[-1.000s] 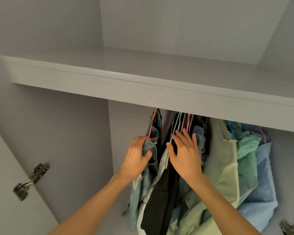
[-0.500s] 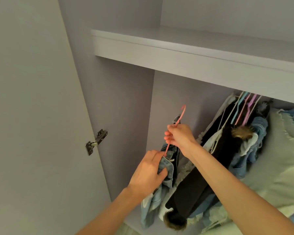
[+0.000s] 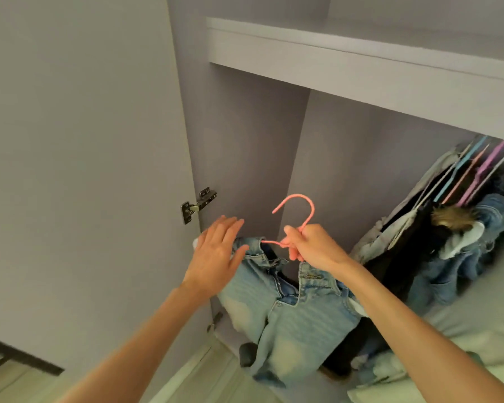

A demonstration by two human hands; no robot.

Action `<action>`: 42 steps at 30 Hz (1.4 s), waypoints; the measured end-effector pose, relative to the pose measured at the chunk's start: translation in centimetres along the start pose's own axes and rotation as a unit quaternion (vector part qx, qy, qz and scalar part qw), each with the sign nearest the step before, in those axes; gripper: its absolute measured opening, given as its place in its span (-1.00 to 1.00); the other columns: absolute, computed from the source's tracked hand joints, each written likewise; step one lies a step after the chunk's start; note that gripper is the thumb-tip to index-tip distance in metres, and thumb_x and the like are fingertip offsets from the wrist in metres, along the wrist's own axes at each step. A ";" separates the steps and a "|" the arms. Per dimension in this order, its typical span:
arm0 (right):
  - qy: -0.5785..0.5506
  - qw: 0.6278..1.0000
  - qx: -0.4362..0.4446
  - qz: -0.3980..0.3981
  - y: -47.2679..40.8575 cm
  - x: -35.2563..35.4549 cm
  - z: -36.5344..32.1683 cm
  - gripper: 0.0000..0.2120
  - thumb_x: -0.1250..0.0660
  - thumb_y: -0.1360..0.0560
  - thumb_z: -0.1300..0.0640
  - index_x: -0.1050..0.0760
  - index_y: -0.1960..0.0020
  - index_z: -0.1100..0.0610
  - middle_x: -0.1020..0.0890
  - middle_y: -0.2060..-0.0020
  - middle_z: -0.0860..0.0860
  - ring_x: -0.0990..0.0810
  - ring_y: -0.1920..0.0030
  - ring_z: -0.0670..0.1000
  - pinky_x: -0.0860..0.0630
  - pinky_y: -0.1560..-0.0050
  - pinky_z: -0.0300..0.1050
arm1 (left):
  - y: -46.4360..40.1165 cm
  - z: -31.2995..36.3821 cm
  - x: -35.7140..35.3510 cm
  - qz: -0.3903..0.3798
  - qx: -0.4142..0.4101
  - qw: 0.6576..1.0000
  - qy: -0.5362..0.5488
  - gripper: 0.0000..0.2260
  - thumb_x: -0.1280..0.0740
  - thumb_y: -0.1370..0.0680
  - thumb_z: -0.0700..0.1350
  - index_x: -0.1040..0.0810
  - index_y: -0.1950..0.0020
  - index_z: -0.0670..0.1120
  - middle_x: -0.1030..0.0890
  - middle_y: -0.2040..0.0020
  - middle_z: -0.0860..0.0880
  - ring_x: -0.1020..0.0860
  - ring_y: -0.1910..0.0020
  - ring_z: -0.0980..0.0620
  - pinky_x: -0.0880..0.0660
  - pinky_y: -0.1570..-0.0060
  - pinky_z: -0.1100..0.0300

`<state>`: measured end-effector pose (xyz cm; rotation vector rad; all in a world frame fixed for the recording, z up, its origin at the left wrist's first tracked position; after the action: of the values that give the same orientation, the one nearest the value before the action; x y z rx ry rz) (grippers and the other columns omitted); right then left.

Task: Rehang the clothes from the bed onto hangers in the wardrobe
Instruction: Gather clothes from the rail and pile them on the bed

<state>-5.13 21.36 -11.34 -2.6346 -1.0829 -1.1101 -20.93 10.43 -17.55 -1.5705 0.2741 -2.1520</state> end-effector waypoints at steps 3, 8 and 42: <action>0.032 0.995 0.072 -0.066 1.3 -1.1 0.1 -0.53 -0.05 -0.63 0.07 -0.62 0.11 0.35 -0.48 0.49 -0.15 -0.44 0.51 -0.32 -0.35 0.23 -0.34 | 2.8 1.0 0.7 -0.048 0.034 0.996 -0.064 -0.38 0.14 -0.57 0.23 -0.56 -0.09 -0.15 -0.60 -0.04 -0.08 -0.53 -0.17 -0.19 -0.46 -0.04 0.02; 0.051 0.974 0.163 -0.151 2.7 -4.0 -0.4 -0.59 -0.08 -0.62 0.04 -0.59 0.22 0.19 -0.51 0.53 -0.07 -0.49 0.43 -0.17 -0.42 0.15 -0.25 | 10.4 2.4 1.2 -0.045 0.186 0.981 -0.011 -0.41 0.10 -0.50 0.31 -0.47 -0.02 -0.11 -0.53 0.06 -0.03 -0.54 0.09 -0.06 -0.28 0.22 0.20; -0.008 0.709 0.667 -0.230 35.5 -39.2 -20.0 -0.63 -0.36 -0.40 -0.18 -0.53 0.10 0.13 -0.61 0.32 0.04 -0.51 0.32 0.13 -0.28 0.22 -0.16 | 61.3 19.7 27.1 0.409 0.702 0.537 -0.228 -0.47 -0.18 -0.27 0.43 -0.23 0.55 -0.01 -0.33 0.57 0.04 -0.27 0.54 0.10 -0.20 0.44 0.11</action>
<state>-13.41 -34.39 -15.85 -1.2087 -1.6581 -0.0570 6.07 -53.93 -13.77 -0.5915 -0.6584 -0.5569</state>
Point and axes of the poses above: each hand's wrist, its own y-axis away from the middle knuckle, its own x-axis out of the back of the hand, z = x × y, the point moved 2 cm from there along -y, towards the middle knuckle
